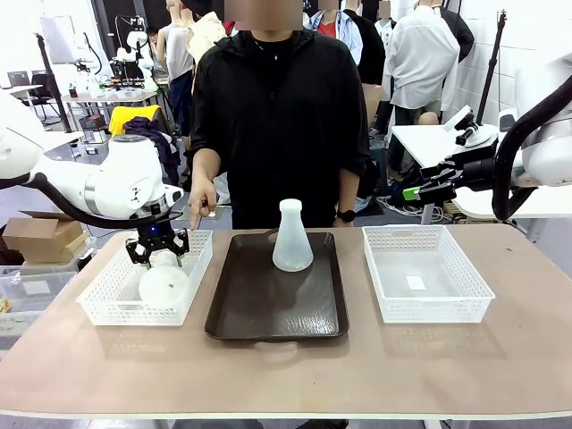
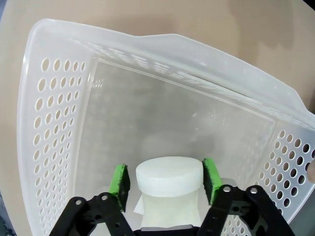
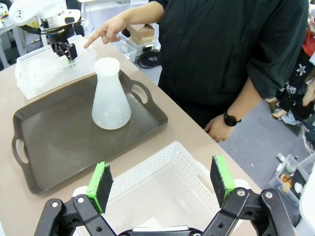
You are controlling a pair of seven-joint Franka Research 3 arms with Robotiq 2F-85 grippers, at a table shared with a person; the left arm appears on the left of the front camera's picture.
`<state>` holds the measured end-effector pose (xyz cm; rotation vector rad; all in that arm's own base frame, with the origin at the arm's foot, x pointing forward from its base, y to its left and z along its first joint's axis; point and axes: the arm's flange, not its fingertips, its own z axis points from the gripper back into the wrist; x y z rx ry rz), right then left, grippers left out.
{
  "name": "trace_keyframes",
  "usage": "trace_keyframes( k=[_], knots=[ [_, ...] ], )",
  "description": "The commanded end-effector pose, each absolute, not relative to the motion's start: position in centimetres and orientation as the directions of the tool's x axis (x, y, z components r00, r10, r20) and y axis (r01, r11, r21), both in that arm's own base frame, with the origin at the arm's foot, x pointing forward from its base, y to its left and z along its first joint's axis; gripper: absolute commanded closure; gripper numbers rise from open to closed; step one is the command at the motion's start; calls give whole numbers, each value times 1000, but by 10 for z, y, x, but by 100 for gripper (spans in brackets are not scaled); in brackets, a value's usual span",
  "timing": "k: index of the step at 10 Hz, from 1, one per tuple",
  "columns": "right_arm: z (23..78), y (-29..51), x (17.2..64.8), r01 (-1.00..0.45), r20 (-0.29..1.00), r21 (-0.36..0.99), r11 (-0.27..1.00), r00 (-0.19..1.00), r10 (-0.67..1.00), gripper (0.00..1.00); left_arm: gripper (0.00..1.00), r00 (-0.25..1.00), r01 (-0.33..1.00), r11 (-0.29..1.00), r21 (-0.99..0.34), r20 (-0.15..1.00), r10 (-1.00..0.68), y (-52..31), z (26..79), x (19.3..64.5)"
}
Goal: Prepare the laboratory tools.
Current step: Pick up the Big flask that the person points to.
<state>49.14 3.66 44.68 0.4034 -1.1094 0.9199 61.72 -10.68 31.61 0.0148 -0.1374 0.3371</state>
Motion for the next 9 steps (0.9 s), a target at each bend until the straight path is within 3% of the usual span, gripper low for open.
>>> trace_keyframes(
  k=[1,3,9],
  knots=[
    [447,37,491,-799,891,-150,583,146,430,0,67,931,-346,938,-2,119,344,-111,314,621],
    [447,37,491,-799,891,-150,583,146,430,0,98,932,-347,937,24,118,342,-113,315,621],
    [447,37,491,-799,891,-150,583,146,430,0,100,933,-348,937,-9,97,347,-108,318,619]
  ],
)
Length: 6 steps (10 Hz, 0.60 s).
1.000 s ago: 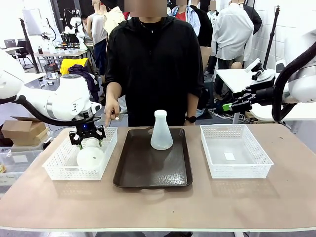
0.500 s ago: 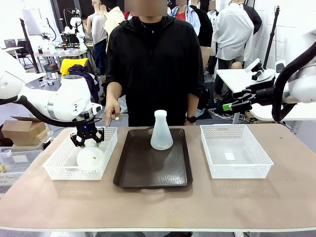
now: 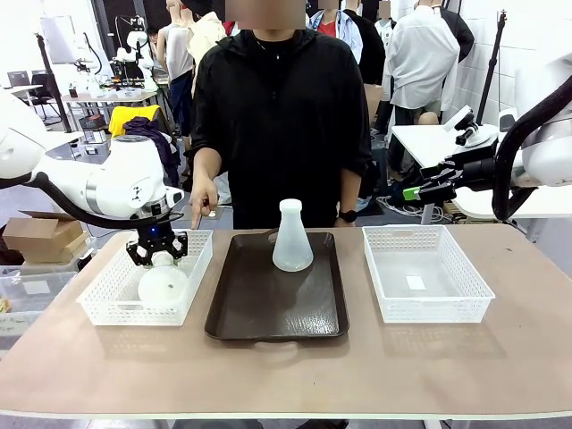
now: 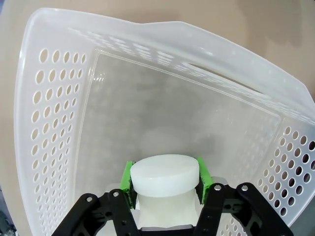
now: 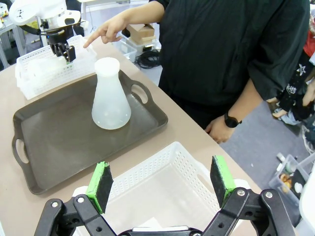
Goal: Prepare the laboratory tools.
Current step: Pick up the Big flask that the person points to.
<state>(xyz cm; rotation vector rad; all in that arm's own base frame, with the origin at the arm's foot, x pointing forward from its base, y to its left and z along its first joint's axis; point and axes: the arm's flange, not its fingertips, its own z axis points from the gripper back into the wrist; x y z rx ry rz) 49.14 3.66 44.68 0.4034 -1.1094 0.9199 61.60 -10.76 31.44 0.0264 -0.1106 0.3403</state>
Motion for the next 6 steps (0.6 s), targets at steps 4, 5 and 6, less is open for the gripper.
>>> trace_keyframes(
  k=[4,5,6],
  knots=[
    [447,37,491,-799,891,-150,583,146,430,0,100,938,-331,944,11,114,328,-108,314,616],
    [447,37,491,-799,891,-150,583,146,430,0,100,938,-331,944,11,114,328,-108,314,616],
    [447,37,491,-799,891,-150,583,146,430,0,100,938,-331,944,11,114,328,-108,314,616]
  ],
)
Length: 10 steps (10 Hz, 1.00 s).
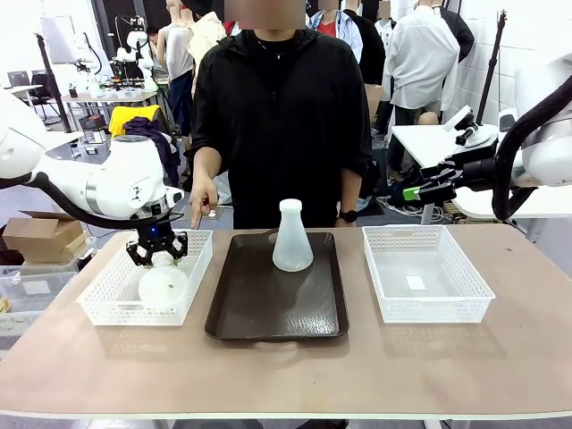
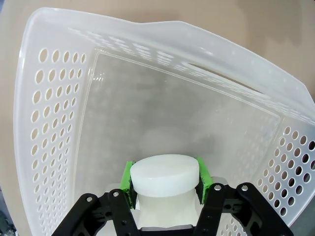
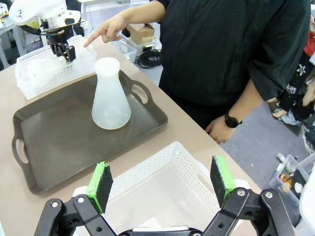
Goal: Prepare the laboratory tools.
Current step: Pick up the Big flask that the person points to, then place the picked Big flask upright in the Handle tray as directed by the person.
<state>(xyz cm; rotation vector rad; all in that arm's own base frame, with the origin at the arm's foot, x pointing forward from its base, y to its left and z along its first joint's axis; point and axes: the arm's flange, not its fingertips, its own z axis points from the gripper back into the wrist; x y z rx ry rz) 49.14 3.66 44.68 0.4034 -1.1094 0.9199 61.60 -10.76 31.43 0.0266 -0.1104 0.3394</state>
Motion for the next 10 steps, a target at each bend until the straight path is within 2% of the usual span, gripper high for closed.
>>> trace_keyframes(
  k=[1,9,10],
  knots=[
    [447,37,491,-799,891,-150,583,146,430,0,100,938,-331,944,11,114,328,-108,314,616],
    [447,37,491,-799,891,-150,583,146,430,0,100,937,-334,943,8,113,331,-108,314,616],
    [447,37,491,-799,891,-150,583,146,430,0,100,949,-295,955,28,127,289,-113,319,623]
  ],
)
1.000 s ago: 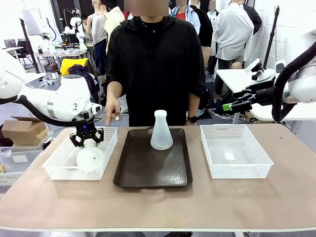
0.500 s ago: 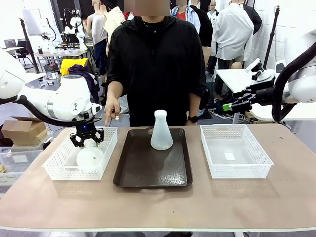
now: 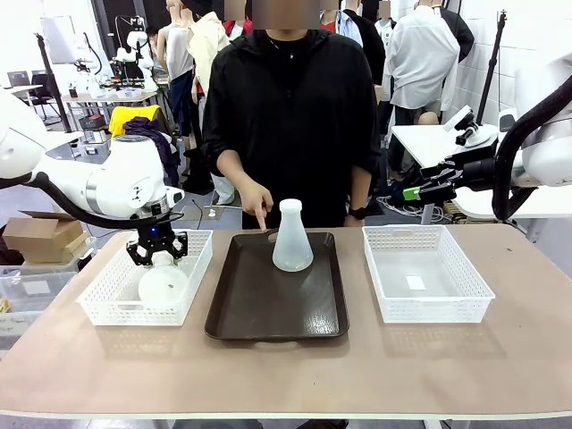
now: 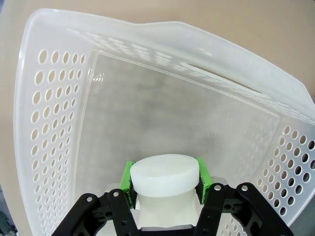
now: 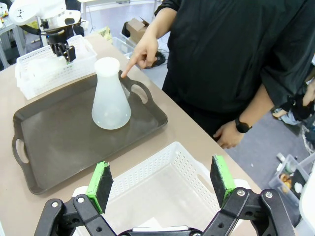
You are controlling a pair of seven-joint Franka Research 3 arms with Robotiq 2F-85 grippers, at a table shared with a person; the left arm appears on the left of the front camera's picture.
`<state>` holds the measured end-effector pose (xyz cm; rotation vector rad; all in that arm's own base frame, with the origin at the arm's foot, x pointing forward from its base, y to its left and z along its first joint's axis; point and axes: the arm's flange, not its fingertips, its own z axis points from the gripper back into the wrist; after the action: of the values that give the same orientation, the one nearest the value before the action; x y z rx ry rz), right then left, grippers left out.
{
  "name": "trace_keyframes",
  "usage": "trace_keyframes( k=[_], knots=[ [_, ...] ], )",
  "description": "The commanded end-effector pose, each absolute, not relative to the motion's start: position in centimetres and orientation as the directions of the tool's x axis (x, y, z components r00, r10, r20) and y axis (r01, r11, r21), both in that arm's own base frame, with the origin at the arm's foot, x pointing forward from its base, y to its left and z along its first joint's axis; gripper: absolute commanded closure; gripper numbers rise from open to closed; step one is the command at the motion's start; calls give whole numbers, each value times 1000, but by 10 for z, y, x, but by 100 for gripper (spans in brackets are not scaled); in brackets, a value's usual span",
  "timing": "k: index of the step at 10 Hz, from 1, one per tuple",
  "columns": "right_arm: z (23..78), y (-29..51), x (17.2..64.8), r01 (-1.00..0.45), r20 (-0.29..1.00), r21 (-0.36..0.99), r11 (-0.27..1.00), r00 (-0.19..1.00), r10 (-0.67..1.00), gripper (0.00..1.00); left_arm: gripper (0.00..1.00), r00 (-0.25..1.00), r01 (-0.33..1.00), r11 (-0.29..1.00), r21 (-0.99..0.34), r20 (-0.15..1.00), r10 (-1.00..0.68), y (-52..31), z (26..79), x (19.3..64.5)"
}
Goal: Prepare the laboratory tools.
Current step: Place the picked Big flask upright in the Handle tray as directed by the person.
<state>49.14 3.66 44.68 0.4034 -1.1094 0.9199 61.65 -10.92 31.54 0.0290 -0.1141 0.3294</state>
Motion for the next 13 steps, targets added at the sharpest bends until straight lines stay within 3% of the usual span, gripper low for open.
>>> trace_keyframes(
  k=[1,4,5,13],
  knots=[
    [447,37,491,-799,891,-150,583,146,430,0,100,950,-285,958,27,138,279,-118,323,627],
    [447,37,491,-799,891,-150,583,146,430,0,100,941,-328,940,96,124,316,-120,326,626],
    [447,37,491,-799,891,-150,583,146,430,0,100,948,-292,956,19,141,286,-119,324,621],
    [447,37,491,-799,891,-150,583,146,430,0,100,948,-292,956,19,141,286,-119,324,621]
  ],
)
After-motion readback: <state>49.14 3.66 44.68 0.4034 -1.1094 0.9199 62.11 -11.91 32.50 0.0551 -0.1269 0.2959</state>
